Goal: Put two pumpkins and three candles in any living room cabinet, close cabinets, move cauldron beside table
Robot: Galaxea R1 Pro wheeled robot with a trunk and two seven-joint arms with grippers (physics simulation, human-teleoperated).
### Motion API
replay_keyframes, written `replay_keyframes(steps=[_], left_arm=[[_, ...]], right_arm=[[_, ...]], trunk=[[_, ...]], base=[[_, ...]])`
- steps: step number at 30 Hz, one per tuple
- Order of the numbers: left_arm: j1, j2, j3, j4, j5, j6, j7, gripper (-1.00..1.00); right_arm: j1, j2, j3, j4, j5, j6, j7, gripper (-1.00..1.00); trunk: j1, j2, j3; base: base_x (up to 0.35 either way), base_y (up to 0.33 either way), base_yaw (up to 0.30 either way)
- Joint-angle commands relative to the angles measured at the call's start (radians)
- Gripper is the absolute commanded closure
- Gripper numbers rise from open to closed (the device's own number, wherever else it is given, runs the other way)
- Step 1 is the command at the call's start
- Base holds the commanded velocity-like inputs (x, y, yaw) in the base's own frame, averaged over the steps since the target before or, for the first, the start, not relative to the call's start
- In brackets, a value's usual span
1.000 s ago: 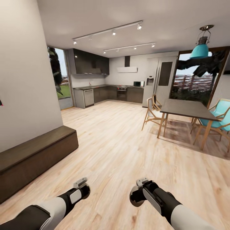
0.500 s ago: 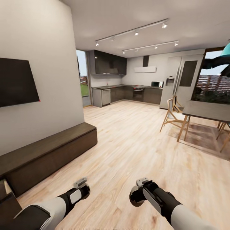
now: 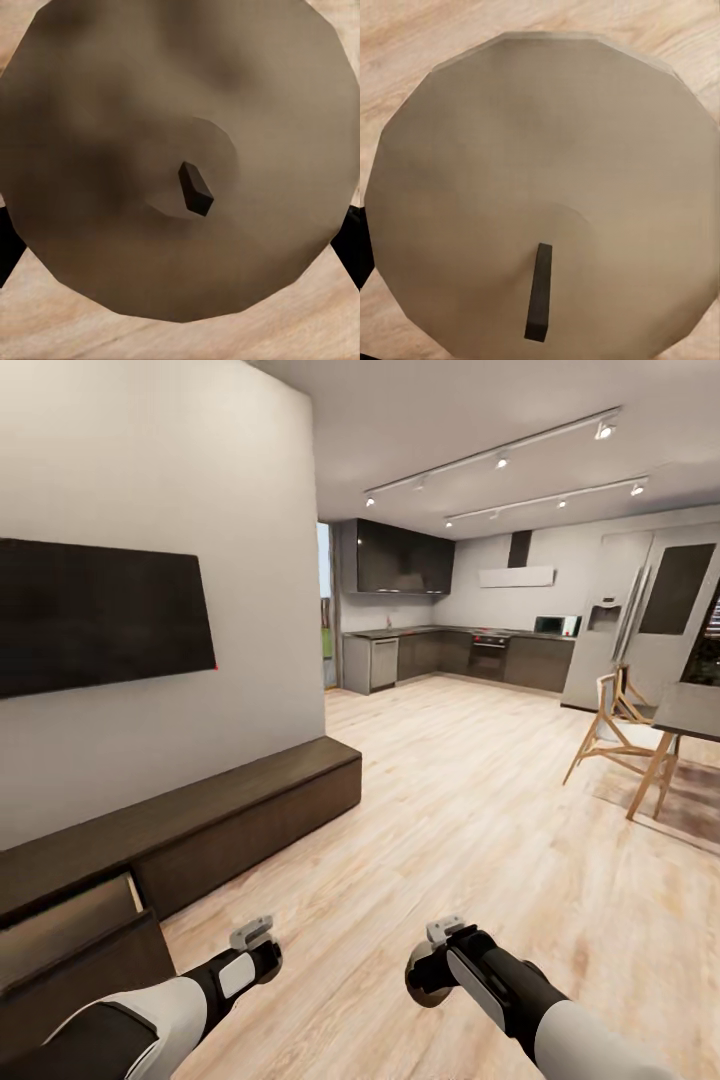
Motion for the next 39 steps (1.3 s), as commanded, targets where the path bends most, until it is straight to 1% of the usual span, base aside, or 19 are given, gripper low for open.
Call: replay_keyframes(steps=[1, 10, 13, 29, 34, 39], left_arm=[[-0.001, 0.0, -0.01, 0.001, 0.006, 0.003, 0.001, 1.0], [-0.001, -0.001, -0.01, 0.0, 0.006, 0.003, 0.001, 1.0], [-0.001, -0.001, -0.01, 0.001, 0.006, 0.003, 0.001, 1.0], [-0.001, -0.002, -0.011, 0.0, 0.007, 0.003, 0.001, 1.0], [-0.001, -0.009, -0.01, -0.001, 0.007, 0.004, 0.001, 1.0], [-0.001, -0.01, -0.009, -0.001, 0.007, 0.005, 0.001, 1.0]], right_arm=[[-0.001, -0.002, 0.006, -0.002, -0.007, 0.004, -0.006, 1.0], [-0.001, -0.002, 0.006, -0.002, -0.007, 0.004, -0.007, 1.0], [-0.001, -0.002, 0.006, -0.002, -0.007, 0.004, -0.007, 1.0], [-0.001, -0.002, 0.007, -0.002, -0.007, 0.004, -0.007, 1.0], [-0.001, -0.002, 0.007, 0.011, -0.007, 0.003, -0.008, 1.0], [-0.001, -0.002, 0.007, 0.016, -0.007, 0.002, -0.008, 1.0]], trunk=[[0.0, -0.001, -0.001], [0.0, -0.001, -0.001], [0.0, -0.001, -0.001], [0.0, -0.001, -0.001], [0.0, -0.001, -0.001], [-0.02, 0.034, 0.015]], base=[[-0.191, 0.274, 0.289], [-0.22, 0.256, 0.289], [-0.114, 0.123, 0.289], [-0.006, 0.007, 0.29], [0.0, 0.0, 0.291], [0.0, 0.0, 0.292]])
